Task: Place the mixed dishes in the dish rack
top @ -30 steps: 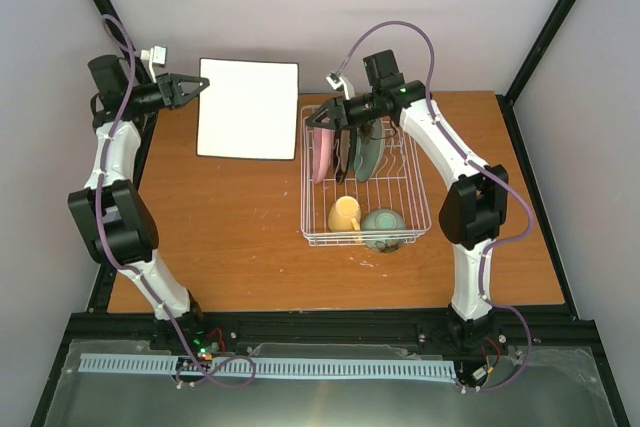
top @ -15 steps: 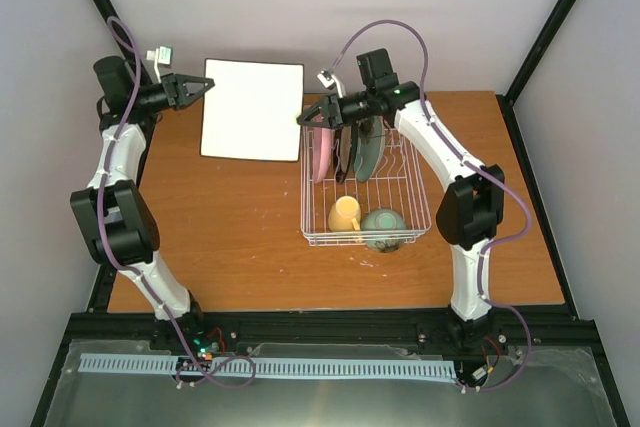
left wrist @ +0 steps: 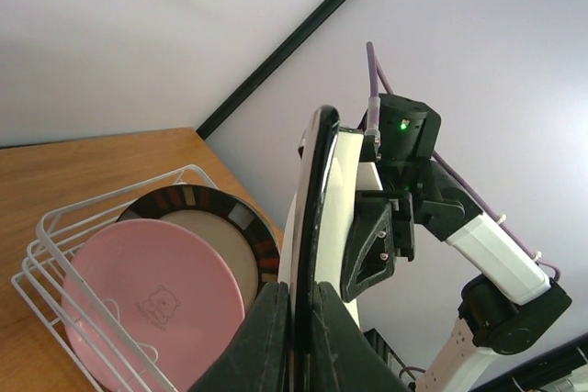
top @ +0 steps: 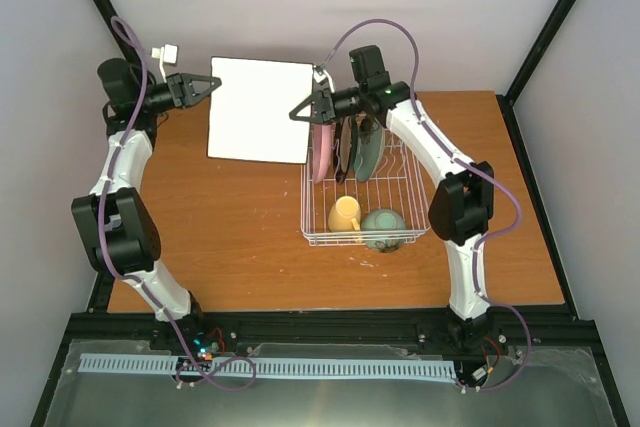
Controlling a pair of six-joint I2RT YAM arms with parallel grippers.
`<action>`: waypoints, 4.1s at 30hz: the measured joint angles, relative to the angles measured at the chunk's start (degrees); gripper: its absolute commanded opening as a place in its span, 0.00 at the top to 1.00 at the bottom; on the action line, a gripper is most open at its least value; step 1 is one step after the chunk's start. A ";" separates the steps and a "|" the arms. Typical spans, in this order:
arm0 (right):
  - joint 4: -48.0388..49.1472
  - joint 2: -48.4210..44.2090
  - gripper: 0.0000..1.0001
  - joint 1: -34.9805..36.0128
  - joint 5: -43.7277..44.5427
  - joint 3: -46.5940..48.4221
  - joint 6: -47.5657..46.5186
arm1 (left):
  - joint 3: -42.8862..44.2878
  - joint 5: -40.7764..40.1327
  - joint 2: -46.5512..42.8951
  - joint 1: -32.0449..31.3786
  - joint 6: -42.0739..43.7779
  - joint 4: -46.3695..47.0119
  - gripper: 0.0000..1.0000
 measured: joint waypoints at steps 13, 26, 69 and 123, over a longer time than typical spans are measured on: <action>1.60 0.22 0.97 -1.81 -1.09 0.24 4.00 | -1.09 -4.61 1.51 -2.91 -3.87 5.57 0.80; 5.03 -0.55 0.97 -0.44 4.96 -5.38 3.13 | 9.55 -7.37 5.42 -6.58 12.22 -20.94 0.01; -19.52 -32.65 0.97 -10.38 63.25 -11.72 -0.63 | 13.46 -52.26 2.56 -0.55 32.54 -38.10 0.00; -56.98 -11.89 0.97 -21.38 60.30 5.40 -9.07 | 8.41 -46.75 11.56 -0.55 35.78 -40.65 0.00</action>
